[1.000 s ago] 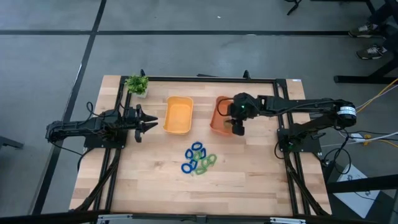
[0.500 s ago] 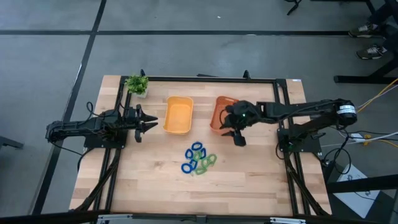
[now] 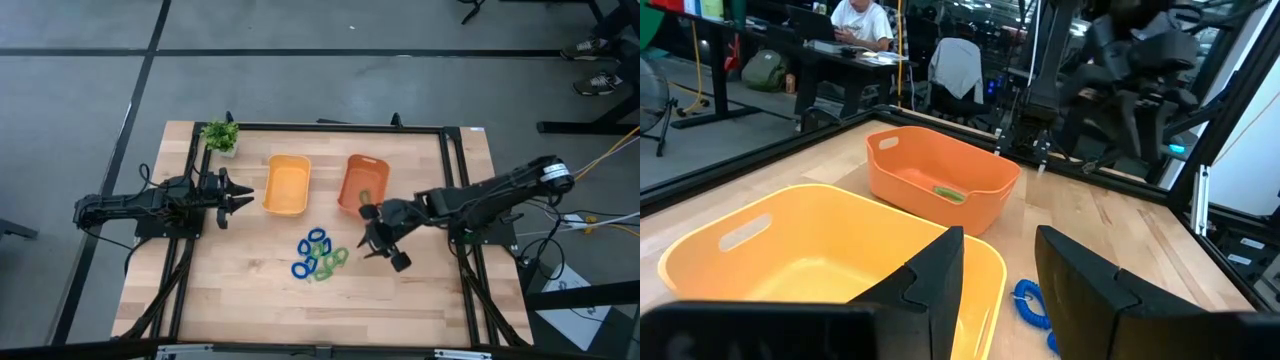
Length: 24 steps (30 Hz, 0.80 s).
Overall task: Sort spring keychains
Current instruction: Put the green spring keychain into the orange bin
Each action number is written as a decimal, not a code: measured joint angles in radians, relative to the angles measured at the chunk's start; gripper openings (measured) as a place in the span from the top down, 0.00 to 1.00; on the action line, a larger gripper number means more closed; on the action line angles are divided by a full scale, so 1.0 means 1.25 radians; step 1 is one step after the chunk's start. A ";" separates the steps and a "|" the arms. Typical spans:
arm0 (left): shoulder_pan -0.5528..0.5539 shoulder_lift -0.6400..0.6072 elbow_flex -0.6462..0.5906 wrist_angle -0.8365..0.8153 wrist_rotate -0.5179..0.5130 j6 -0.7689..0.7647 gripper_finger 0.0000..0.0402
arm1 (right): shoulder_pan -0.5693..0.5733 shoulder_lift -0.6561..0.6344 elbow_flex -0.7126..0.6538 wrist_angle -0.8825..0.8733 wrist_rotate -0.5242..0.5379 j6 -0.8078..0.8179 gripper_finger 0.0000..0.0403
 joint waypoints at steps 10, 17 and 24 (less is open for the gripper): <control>0.000 0.000 0.000 0.000 0.000 0.000 0.69 | 0.098 0.000 0.000 0.000 0.091 0.002 0.62; 0.000 0.000 0.000 0.000 0.000 0.000 0.69 | 0.133 0.060 0.000 0.040 0.091 0.003 0.62; 0.000 0.000 0.000 0.000 0.000 0.000 0.69 | 0.138 0.203 0.000 0.117 0.092 -0.052 0.62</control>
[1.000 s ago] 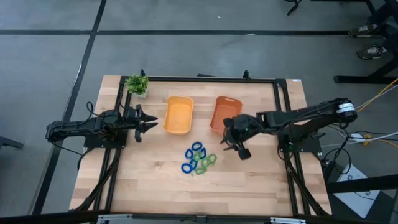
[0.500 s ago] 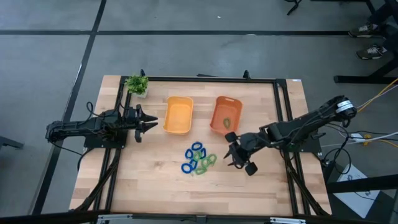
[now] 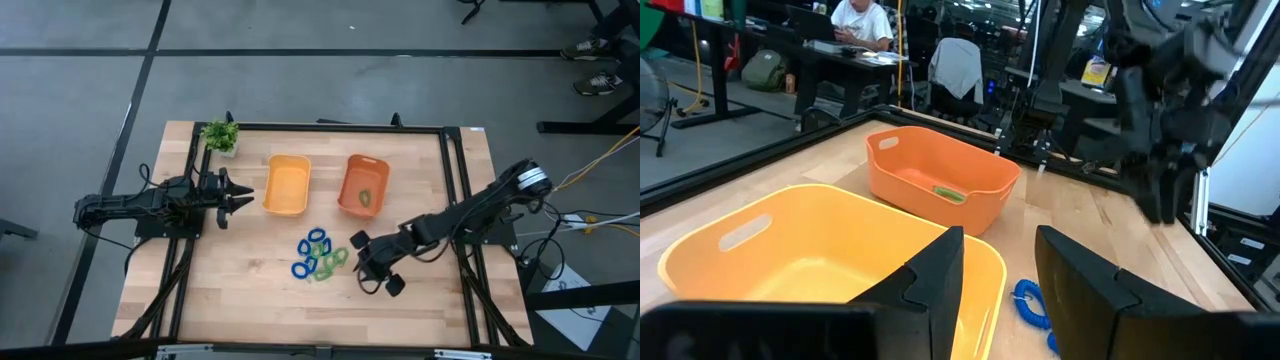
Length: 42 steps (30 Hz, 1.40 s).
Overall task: Sort spring keychains
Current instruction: Put the green spring keychain into the orange bin
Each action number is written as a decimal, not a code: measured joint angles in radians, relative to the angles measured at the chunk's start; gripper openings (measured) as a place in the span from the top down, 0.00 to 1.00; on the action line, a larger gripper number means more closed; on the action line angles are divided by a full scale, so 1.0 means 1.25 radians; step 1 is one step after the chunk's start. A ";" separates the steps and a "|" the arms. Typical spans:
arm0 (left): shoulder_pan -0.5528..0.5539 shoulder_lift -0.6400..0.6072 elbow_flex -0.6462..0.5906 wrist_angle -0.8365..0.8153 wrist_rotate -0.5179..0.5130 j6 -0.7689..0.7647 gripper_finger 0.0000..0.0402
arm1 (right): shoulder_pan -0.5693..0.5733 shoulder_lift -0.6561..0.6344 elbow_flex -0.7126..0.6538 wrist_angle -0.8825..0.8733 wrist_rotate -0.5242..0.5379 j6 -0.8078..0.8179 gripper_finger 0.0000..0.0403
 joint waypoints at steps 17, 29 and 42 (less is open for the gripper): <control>0.000 0.000 0.000 0.000 0.000 0.000 0.69 | -0.043 0.122 0.000 0.069 0.084 -0.091 0.62; 0.000 0.000 0.000 0.000 0.000 0.000 0.69 | -0.140 0.179 0.000 0.105 -0.008 -0.077 0.62; 0.000 0.000 0.000 0.000 0.000 0.000 0.69 | -0.193 0.224 0.005 0.118 -0.097 -0.073 0.67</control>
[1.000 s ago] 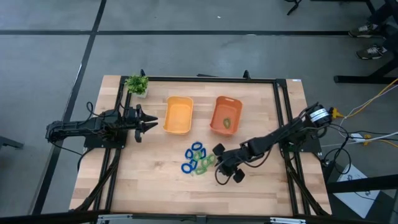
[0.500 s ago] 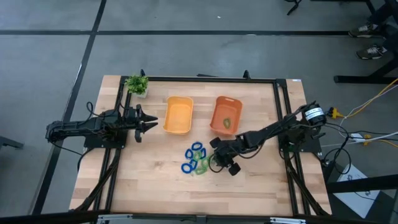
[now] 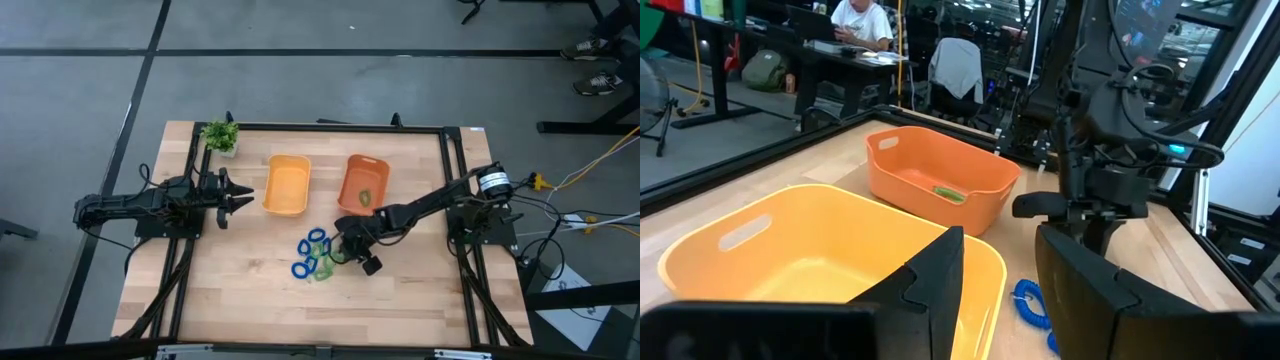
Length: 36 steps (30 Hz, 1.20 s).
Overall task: Sort spring keychains
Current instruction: Put the green spring keychain into the orange bin
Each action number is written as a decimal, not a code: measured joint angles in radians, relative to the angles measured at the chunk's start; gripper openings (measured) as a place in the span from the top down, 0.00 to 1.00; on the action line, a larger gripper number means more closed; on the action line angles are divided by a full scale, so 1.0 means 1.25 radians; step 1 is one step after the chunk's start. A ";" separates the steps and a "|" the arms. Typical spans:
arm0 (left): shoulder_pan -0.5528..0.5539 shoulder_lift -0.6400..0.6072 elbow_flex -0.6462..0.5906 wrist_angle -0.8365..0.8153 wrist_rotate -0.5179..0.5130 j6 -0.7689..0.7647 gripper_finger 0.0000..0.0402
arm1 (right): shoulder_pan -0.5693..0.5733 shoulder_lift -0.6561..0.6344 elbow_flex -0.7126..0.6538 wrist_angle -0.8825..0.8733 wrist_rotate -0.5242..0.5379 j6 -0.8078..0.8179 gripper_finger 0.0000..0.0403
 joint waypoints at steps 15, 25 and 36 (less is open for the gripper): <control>0.000 0.000 0.000 0.000 0.000 0.000 0.69 | -0.005 0.000 0.006 -0.046 -0.018 -0.020 0.91; 0.000 0.000 0.000 0.000 0.000 0.000 0.69 | -0.004 -0.047 0.004 -0.187 -0.037 -0.049 0.97; 0.000 0.000 0.000 0.000 0.000 0.000 0.69 | 0.010 -0.130 -0.001 -0.355 0.100 -0.012 0.97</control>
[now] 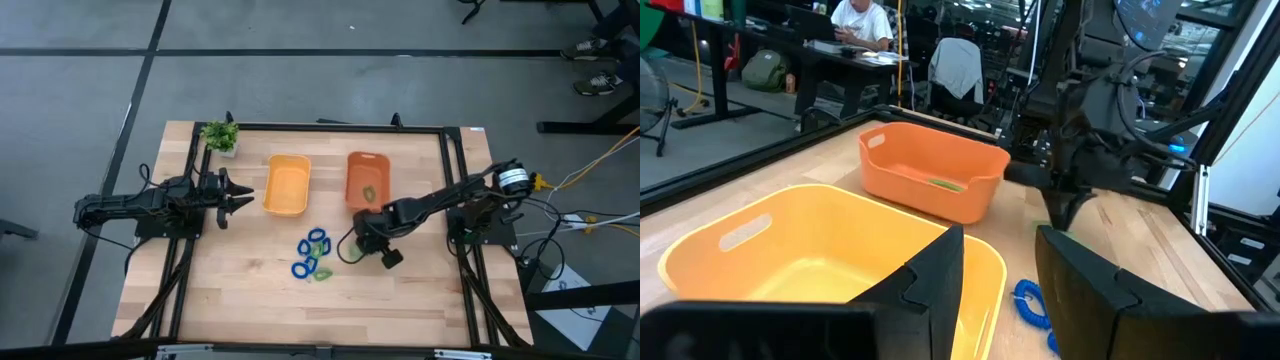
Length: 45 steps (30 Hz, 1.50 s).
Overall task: Sort spring keychains
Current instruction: Put the green spring keychain into the orange bin
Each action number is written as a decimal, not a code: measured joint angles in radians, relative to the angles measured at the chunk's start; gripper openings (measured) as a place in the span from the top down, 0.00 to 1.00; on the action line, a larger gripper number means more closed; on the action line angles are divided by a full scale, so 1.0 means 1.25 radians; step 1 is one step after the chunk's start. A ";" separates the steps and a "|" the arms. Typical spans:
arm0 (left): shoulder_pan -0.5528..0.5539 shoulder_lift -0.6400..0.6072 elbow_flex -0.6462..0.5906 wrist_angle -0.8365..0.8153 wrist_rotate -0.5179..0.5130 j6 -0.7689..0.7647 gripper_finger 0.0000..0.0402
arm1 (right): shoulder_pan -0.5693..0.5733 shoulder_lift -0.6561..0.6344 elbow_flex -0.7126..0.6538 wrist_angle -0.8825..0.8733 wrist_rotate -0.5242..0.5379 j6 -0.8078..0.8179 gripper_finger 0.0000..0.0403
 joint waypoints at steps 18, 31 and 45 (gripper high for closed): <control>0.000 0.000 0.000 0.000 0.000 0.000 0.69 | 0.114 -0.004 0.002 0.133 0.257 -0.062 0.97; 0.000 0.000 0.000 0.000 0.000 0.000 0.69 | 0.157 -0.005 0.004 0.224 0.333 -0.089 0.96; 0.000 0.000 0.000 0.000 0.000 0.000 0.69 | 0.157 -0.014 0.021 0.335 0.225 -0.086 0.96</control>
